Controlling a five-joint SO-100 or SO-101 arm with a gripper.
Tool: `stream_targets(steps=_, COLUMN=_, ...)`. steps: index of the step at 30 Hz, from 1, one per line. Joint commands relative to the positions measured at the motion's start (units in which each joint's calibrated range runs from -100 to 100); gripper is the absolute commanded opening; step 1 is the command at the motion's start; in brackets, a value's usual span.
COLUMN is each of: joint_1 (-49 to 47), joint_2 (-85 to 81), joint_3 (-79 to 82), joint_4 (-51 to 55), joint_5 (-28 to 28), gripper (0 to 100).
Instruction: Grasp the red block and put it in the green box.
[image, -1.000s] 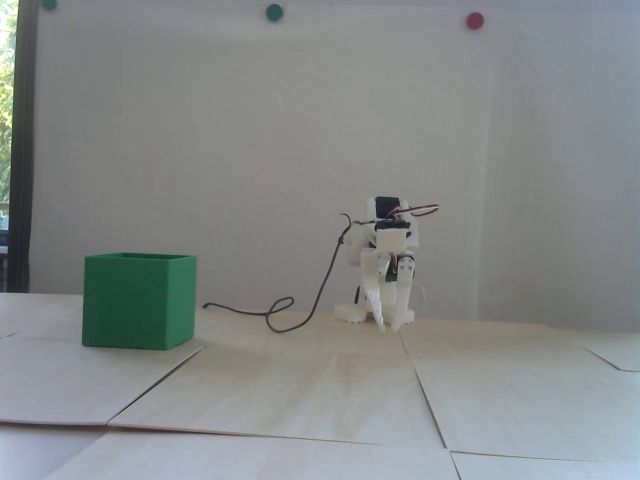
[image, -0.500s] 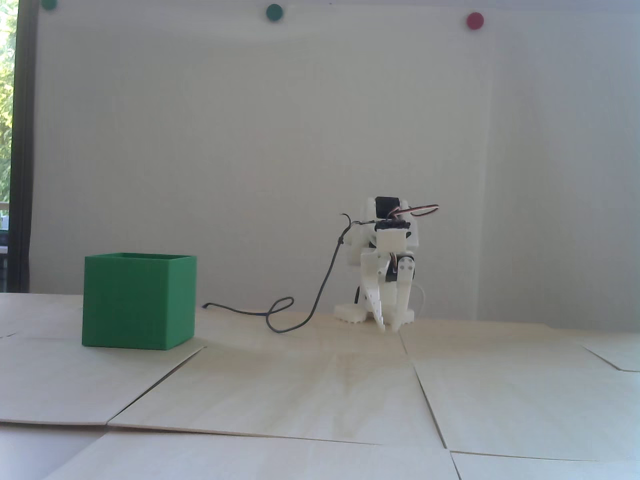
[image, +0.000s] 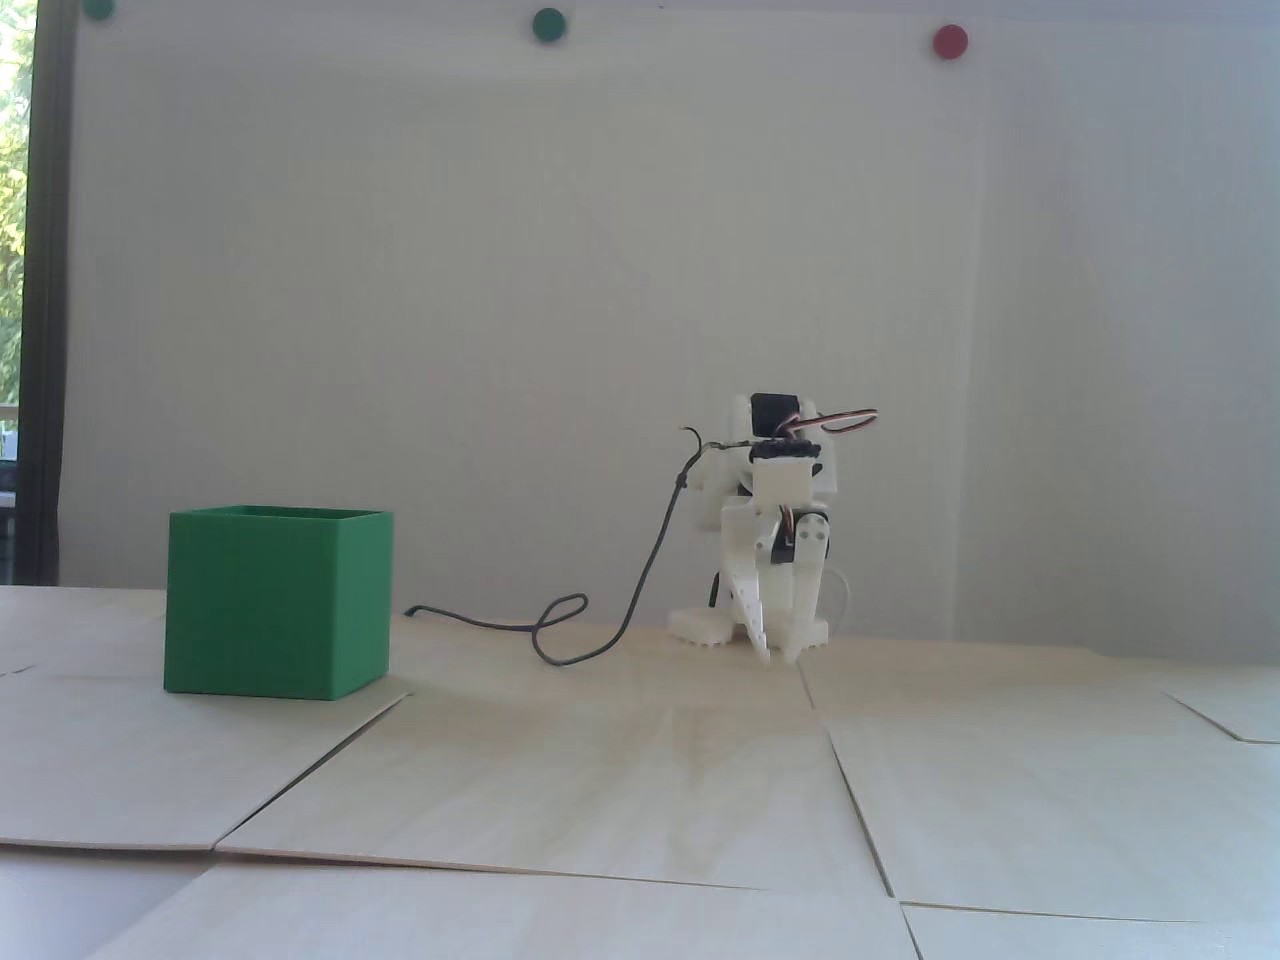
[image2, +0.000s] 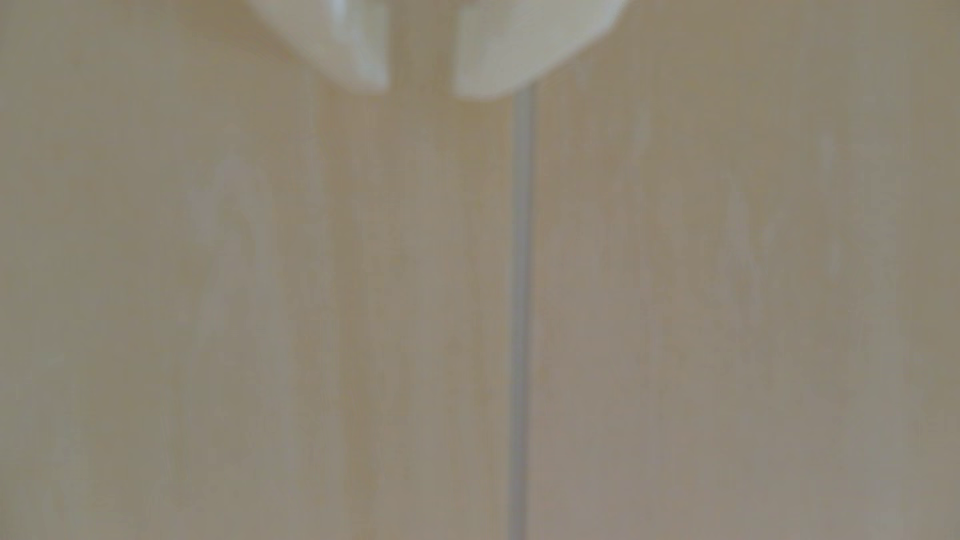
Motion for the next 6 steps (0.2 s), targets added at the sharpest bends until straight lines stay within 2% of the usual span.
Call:
stream_targets(steps=1, joint_1=-0.2, joint_2=-0.8, joint_3=1.0, joint_4=2.2, joint_5=-0.2, gripper=3)
stream_targets(steps=6, joint_1=-0.2, joint_2=-0.8, joint_3=1.0, joint_4=2.2, joint_5=-0.2, gripper=3)
